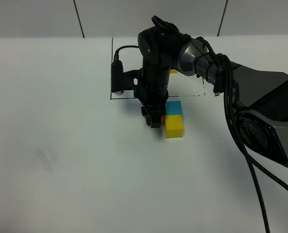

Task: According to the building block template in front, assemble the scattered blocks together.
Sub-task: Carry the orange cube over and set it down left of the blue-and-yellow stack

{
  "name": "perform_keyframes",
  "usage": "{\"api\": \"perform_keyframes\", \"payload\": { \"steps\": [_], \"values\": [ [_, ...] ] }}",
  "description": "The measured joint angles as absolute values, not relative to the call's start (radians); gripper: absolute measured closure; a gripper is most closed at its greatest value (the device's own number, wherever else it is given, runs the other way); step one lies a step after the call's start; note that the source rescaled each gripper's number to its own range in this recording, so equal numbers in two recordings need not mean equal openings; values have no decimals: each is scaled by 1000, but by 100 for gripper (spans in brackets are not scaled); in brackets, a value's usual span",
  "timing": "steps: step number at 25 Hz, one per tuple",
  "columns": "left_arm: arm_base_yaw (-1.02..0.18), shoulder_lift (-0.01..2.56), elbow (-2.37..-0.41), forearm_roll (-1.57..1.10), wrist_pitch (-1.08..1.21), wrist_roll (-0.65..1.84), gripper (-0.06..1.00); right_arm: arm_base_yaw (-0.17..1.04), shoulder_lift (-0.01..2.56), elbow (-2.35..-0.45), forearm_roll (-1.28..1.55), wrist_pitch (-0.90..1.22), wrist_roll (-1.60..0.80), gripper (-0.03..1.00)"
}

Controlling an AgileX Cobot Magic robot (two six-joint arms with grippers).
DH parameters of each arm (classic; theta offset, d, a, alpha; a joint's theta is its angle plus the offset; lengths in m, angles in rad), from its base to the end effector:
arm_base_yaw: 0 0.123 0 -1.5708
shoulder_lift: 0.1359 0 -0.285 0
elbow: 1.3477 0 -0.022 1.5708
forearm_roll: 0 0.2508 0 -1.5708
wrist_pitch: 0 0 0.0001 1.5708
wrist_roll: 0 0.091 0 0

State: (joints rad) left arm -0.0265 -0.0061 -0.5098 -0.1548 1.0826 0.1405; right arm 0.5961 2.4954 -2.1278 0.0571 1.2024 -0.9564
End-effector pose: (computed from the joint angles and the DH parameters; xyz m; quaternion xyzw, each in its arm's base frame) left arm -0.0087 -0.0122 0.2790 0.0755 0.8489 -0.0476 0.5210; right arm 0.4141 0.2868 0.1234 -0.6932 0.7189 0.0187 0.0481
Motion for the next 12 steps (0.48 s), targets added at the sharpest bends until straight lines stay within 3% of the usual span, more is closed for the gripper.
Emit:
{"api": "perform_keyframes", "payload": {
  "steps": [12],
  "values": [
    [-26, -6, -510, -155, 1083, 140, 32, 596, 2494, -2124, 39, 1206, -954, 70]
  ]
}}
